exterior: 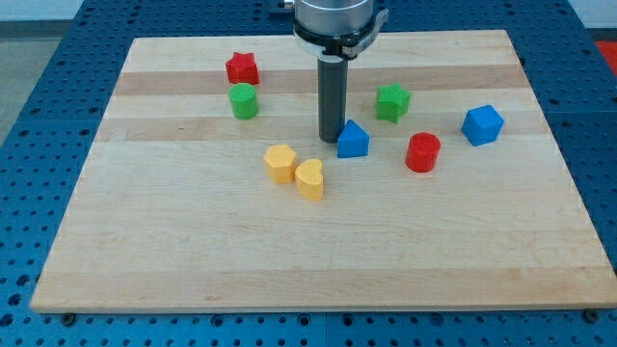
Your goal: Move the blue triangle parallel left to the blue cube
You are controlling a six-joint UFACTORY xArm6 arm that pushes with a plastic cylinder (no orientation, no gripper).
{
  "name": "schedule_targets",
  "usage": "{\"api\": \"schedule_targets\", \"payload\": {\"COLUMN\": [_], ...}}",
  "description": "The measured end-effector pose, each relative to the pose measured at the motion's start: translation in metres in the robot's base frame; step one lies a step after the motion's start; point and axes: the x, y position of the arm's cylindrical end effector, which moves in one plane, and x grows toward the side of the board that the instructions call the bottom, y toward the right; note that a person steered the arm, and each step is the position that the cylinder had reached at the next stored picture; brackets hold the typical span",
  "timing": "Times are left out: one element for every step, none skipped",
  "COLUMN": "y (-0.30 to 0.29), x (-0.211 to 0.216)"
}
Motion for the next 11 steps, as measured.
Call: {"api": "schedule_targets", "payload": {"y": [0.0,0.0,-0.003,-0.003,0.004,0.018,0.033,0.045,0.046,0.046,0.046], "x": [0.013,0.023,0.036,0.038,0.037,0.036,0.032,0.021,0.006,-0.002,-0.01]}}
